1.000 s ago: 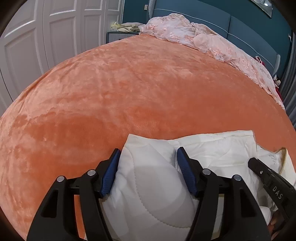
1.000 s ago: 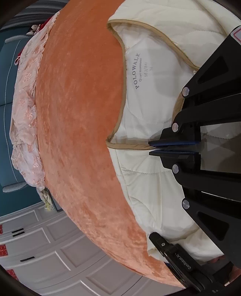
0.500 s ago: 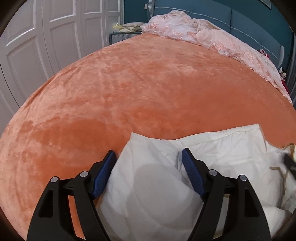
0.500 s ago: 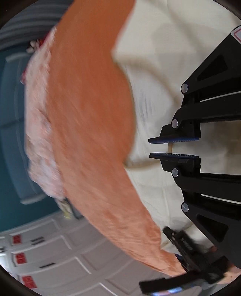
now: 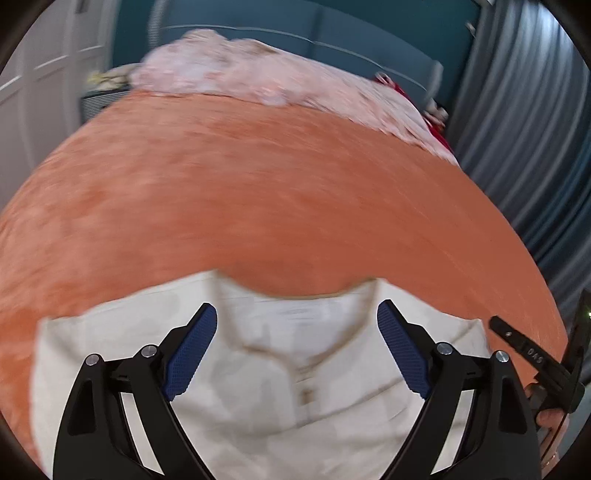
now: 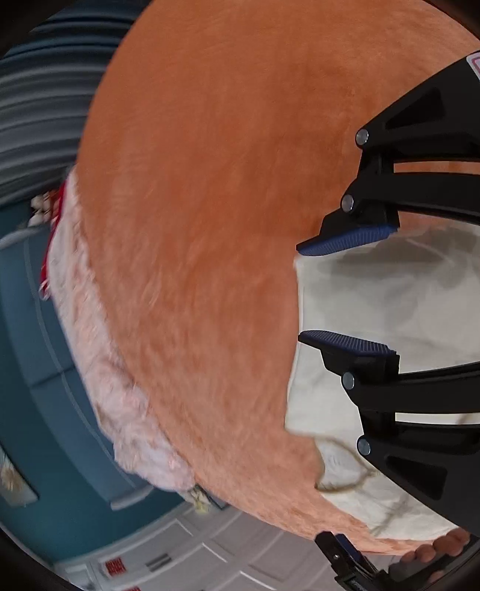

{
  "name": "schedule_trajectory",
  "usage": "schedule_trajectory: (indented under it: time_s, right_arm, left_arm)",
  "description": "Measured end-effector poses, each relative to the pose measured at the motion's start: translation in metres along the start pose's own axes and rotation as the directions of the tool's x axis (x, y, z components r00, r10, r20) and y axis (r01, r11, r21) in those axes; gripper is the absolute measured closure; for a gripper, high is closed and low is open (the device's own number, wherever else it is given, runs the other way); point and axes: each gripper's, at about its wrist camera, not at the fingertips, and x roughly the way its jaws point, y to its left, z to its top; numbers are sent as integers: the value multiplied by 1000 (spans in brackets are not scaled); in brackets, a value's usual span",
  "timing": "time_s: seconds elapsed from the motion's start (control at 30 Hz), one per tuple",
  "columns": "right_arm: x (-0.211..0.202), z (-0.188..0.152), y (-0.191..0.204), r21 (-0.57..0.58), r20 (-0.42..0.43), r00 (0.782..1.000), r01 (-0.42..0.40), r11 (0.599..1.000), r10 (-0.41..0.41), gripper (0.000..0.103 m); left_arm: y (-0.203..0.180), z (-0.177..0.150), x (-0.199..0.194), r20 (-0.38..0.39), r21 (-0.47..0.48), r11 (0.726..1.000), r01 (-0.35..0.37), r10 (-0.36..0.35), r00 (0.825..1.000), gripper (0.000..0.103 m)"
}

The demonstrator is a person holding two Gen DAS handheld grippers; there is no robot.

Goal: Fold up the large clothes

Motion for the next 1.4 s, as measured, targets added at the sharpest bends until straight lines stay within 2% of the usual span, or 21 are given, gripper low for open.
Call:
schedule_trajectory:
  time_s: [0.17, 0.2, 0.27, 0.33, 0.37, 0.43, 0.53, 0.6, 0.7, 0.73, 0.8, 0.83, 0.87, 0.9, 0.93, 0.97, 1.07, 1.13, 1.2, 1.27, 1.4]
  right_arm:
    - [32, -5, -6, -6, -103, 995, -10, 1000, 9, 60]
    - [38, -7, -5, -13, -120, 993, -10, 1000, 9, 60]
    - [43, -11, -3, -33, -129, 992, -13, 999, 9, 69]
    - [44, -15, -1, -53, -119, 993, -17, 998, 11, 85]
    - [43, -17, 1, -70, -107, 994, -11, 997, 4, 87]
    - [41, -19, 5, -105, -79, 997, 12, 994, -20, 93]
    - [40, -26, 10, -139, -33, 997, 67, 988, -72, 96]
    - [41, -30, 7, -148, -17, 995, 90, 985, -94, 96]
    - [45, -32, 14, -185, -4, 990, 139, 973, -143, 93]
    - [45, -32, 15, -194, -8, 989, 146, 970, -150, 88]
    - [30, -23, 22, -206, 5, 986, 162, 965, -164, 87]
    - [18, -21, 24, -201, 27, 986, 164, 966, -162, 87]
    - [-8, -15, 30, -180, 90, 987, 148, 973, -133, 86]
    - [-21, -12, 36, -173, 116, 987, 129, 977, -109, 85]
    - [-42, -8, 49, -173, 144, 987, 90, 981, -65, 85]
    - [-52, -6, 61, -184, 151, 988, 63, 981, -35, 85]
    - [-58, -13, 110, -256, 85, 994, -40, 966, 64, 85]
    - [-35, -31, 144, -309, 8, 993, -112, 945, 120, 85]
    - [-10, -47, 161, -333, -34, 993, -114, 936, 109, 85]
    - [22, -64, 170, -346, -77, 994, -98, 933, 76, 87]
    - [55, -80, 168, -346, -119, 992, -67, 936, 27, 90]
  left_arm:
    - [-44, 1, 61, -112, 27, 1000, -2, 5, 994, 17]
    - [-50, -1, 74, -139, 34, 999, -13, 18, 990, 21]
    - [-54, -6, 90, -164, 49, 998, -36, 44, 985, 32]
    - [-61, -14, 108, -203, 80, 995, -65, 80, 976, 48]
    - [-60, -18, 111, -206, 94, 993, -76, 94, 974, 52]
    - [-63, -26, 117, -184, 143, 982, -126, 152, 971, 63]
    - [-68, -33, 117, -140, 164, 973, -164, 188, 972, 69]
    - [-71, -39, 116, -105, 176, 966, -187, 208, 973, 69]
    - [-70, -37, 113, -93, 164, 967, -193, 210, 973, 68]
    - [-68, -35, 108, -89, 148, 970, -195, 209, 974, 68]
    - [-60, -29, 86, -39, 117, 970, -213, 219, 975, 69]
    - [-54, -27, 67, -7, 109, 974, -198, 200, 980, 65]
    - [-48, -26, 55, 10, 108, 975, -194, 194, 981, 61]
    - [-37, -24, 36, 30, 109, 973, -201, 199, 979, 48]
    - [-26, -23, 21, 43, 107, 972, -211, 207, 977, 43]
    - [-12, -23, 8, 45, 101, 969, -224, 221, 974, 43]
    - [21, -27, -4, 14, 87, 959, -268, 268, 963, 44]
    - [39, -32, 2, -19, 90, 947, -309, 312, 950, 45]
    - [52, -38, 13, -58, 80, 943, -323, 328, 943, 46]
    - [60, -45, 23, -78, 59, 946, -319, 322, 943, 49]
    - [61, -59, 34, -54, 71, 939, -336, 340, 939, 49]
